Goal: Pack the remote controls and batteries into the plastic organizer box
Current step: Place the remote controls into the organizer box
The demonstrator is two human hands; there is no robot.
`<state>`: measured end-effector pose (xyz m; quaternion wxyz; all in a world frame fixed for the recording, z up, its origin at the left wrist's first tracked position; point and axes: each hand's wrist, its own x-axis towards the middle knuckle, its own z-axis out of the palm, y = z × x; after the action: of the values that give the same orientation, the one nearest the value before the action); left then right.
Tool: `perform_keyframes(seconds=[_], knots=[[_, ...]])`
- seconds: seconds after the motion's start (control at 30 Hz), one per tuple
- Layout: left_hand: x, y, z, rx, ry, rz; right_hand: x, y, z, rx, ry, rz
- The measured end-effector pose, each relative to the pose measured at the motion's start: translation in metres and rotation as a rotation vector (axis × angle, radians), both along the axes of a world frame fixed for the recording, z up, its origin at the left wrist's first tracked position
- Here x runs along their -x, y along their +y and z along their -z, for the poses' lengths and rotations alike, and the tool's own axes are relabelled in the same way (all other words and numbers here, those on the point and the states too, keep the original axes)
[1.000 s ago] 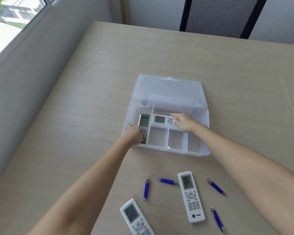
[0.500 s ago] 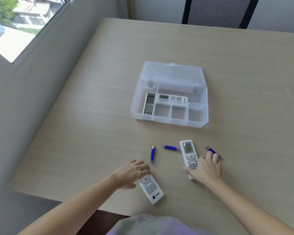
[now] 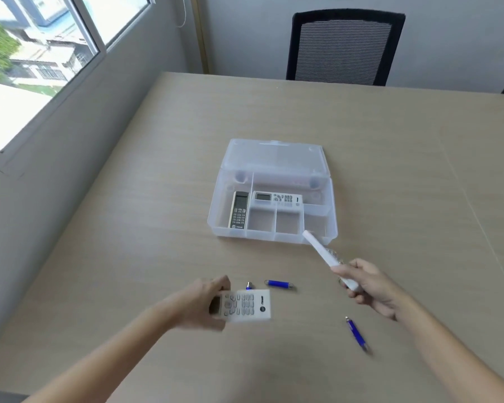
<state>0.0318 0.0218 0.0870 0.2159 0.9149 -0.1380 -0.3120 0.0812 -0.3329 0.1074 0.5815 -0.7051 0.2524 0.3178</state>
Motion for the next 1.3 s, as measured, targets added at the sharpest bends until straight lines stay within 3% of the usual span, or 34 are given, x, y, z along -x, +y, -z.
perform_keyframes(seconds=[0.2,0.43,0.6,0.83,0.97,1.03,1.1,1.17,1.3], knots=[[-0.143,-0.023,-0.023,0.152,-0.277,-0.173,-0.073,-0.028,-0.020,-0.234,-0.153,0.319],[-0.276,-0.084,0.020,0.002,-0.222,-0.054,-0.146,-0.032,0.003,-0.413,-0.241,0.397],[-0.313,-0.102,0.053,-0.192,-0.221,0.176,-0.174,-0.029,0.029,-0.504,-0.221,0.466],[-0.307,-0.102,0.074,-0.237,-0.244,0.172,-0.183,-0.010,0.058,-0.575,-0.204,0.468],[-0.291,-0.087,0.064,-0.159,-0.424,0.022,-0.189,-0.003,0.057,-0.451,-0.249,0.342],[-0.277,-0.068,0.060,-0.102,-0.636,-0.256,-0.197,0.002,0.052,-0.276,-0.320,0.167],[-0.261,-0.041,0.058,-0.151,-0.711,-0.567,-0.208,0.013,0.047,-0.088,-0.392,-0.045],[-0.246,-0.016,0.062,-0.224,-0.581,-0.758,-0.220,0.029,0.046,0.032,-0.406,-0.231],[-0.227,-0.002,0.084,-0.133,-0.313,-0.792,-0.240,0.063,0.061,0.226,-0.366,-0.464]])
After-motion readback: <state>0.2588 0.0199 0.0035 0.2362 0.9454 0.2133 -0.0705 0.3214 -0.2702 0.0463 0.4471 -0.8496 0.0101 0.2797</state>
